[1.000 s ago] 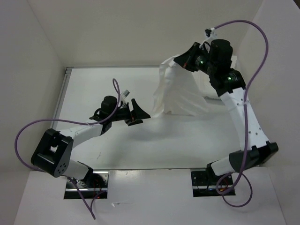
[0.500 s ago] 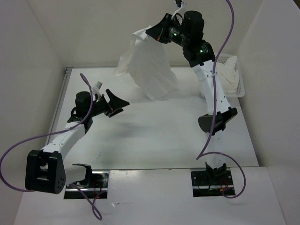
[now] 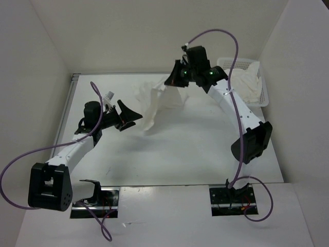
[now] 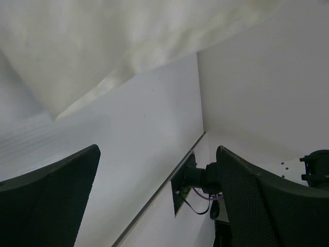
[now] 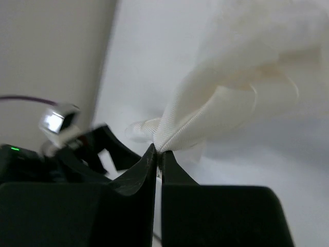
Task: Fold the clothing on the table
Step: Flatten the skirt out
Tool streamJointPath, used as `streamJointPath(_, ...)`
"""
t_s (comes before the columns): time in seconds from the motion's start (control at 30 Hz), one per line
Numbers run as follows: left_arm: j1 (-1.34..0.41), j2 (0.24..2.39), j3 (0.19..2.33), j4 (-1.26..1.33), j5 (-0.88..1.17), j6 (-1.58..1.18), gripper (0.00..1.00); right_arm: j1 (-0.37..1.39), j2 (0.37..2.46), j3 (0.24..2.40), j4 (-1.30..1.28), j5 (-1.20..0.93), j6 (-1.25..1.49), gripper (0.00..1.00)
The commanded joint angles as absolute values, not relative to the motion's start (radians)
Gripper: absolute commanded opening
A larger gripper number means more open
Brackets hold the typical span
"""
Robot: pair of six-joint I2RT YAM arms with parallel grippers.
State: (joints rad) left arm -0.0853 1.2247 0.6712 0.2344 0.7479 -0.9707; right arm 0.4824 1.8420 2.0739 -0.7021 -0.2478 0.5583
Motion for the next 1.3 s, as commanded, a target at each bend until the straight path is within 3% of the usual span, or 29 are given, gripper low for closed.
streamJointPath(0.0, -0.078, 1.233, 0.666, 0.27, 0.779, -0.939, 1.0, 0.399, 1.637, 1.733, -0.571, -0.288, 0.597, 0.0)
streamJointPath(0.17, -0.078, 1.268, 0.655, 0.27, 0.791, -0.93, 1.0, 0.359, 1.438, 1.339, -0.546, -0.301, 0.597, 0.0)
streamJointPath(0.3, -0.078, 1.292, 0.644, 0.291, 0.801, -0.93, 1.0, 0.313, 1.304, 1.165, -0.546, -0.259, 0.607, 0.0)
streamJointPath(0.7, -0.193, 1.431, 0.583, 0.287, 0.694, -0.914, 1.0, 0.285, 1.224, 0.959, -0.591, -0.081, 0.67, 0.02)
streamJointPath(0.83, -0.202, 1.456, 0.516, 0.368, 0.641, -0.963, 0.88, 0.224, 1.233, 0.968, -0.572, -0.071, 0.661, 0.02)
streamJointPath(0.87, -0.202, 1.465, 0.484, 0.389, 0.631, -0.977, 0.8, 0.21, 1.233, 0.968, -0.572, -0.083, 0.652, 0.02)
streamJointPath(1.07, -0.202, 1.586, 0.483, 0.5, 0.595, -1.028, 0.66, 0.163, 1.215, 0.968, -0.552, -0.123, 0.643, 0.02)
streamJointPath(1.17, -0.242, 1.714, 0.526, 0.618, 0.62, -1.087, 0.49, 0.163, 1.195, 0.933, -0.552, -0.132, 0.652, 0.02)
streamJointPath(1.27, -0.29, 1.759, 0.552, 0.663, 0.62, -1.121, 0.48, 0.163, 1.195, 0.894, -0.529, -0.143, 0.663, 0.02)
